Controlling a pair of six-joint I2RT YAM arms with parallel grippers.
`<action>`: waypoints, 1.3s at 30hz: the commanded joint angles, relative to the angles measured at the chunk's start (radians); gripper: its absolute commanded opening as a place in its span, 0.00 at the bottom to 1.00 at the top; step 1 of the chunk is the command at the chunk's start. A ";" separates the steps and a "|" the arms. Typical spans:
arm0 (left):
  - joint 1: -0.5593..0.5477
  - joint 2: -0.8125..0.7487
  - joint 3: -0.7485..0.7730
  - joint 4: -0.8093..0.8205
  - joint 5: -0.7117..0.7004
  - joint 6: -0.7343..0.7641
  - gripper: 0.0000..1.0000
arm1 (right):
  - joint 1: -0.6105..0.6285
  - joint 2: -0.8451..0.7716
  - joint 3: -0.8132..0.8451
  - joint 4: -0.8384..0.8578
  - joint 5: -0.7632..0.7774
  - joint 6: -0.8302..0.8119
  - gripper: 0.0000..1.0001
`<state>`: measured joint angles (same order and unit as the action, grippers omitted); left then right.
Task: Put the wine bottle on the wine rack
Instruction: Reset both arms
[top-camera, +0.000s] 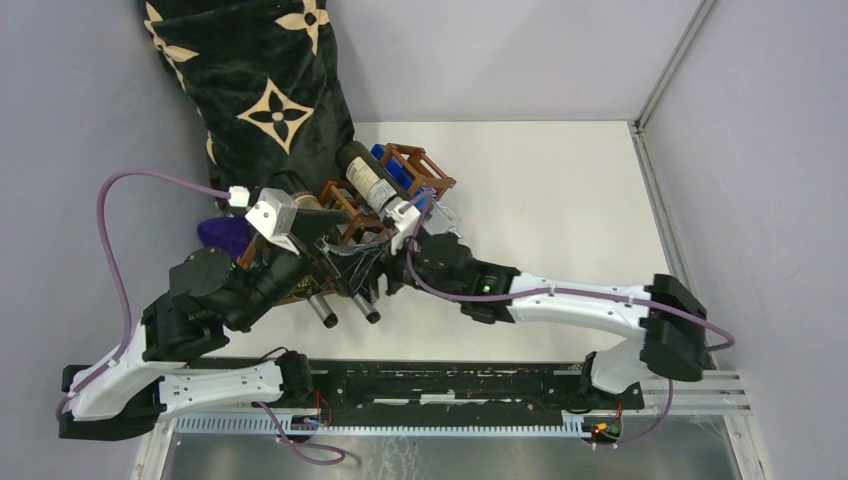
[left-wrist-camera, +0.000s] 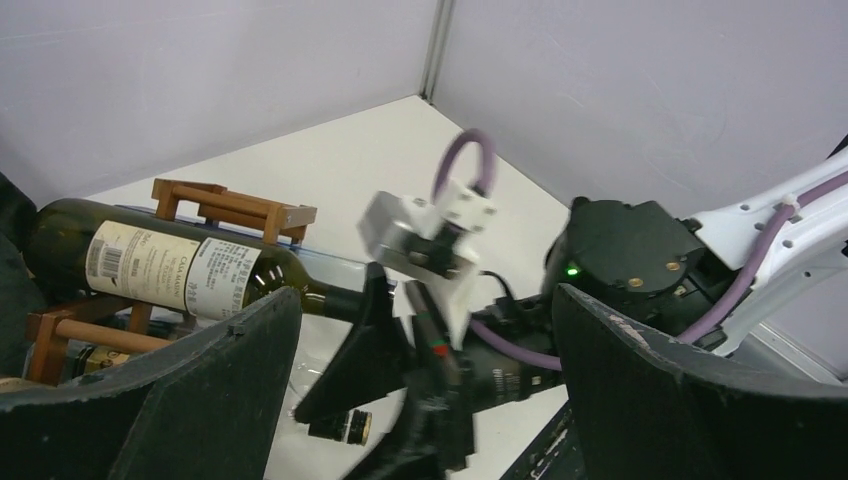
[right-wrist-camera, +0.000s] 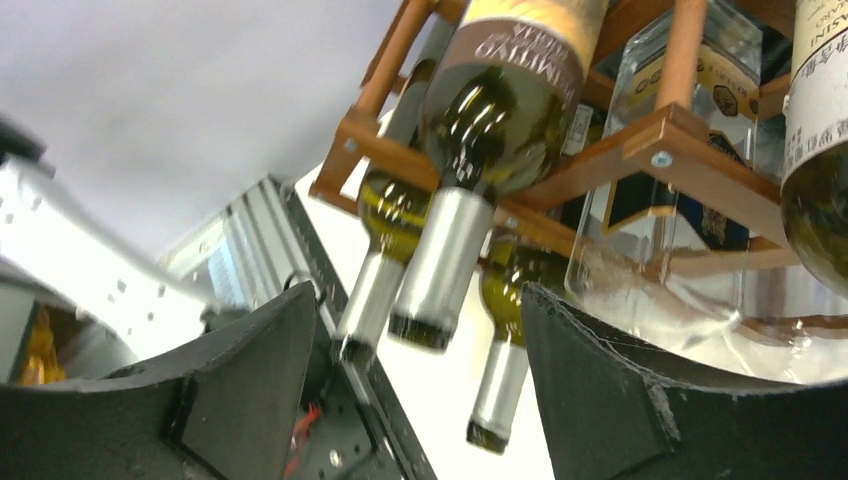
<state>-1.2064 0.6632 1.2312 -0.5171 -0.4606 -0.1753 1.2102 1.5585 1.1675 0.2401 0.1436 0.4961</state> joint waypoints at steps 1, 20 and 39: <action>0.003 0.034 0.043 0.085 0.045 -0.021 1.00 | 0.006 -0.206 -0.165 0.109 -0.178 -0.219 0.81; 0.011 0.225 0.072 0.202 0.055 0.000 1.00 | -0.117 -0.866 -0.727 0.044 0.040 -0.447 0.98; 0.378 0.334 -0.031 0.260 0.434 -0.148 1.00 | -0.347 -1.137 -0.870 -0.052 0.040 -0.459 0.98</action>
<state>-0.8551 0.9936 1.2064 -0.3256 -0.1524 -0.2382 0.8742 0.4591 0.3099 0.1875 0.1612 0.0460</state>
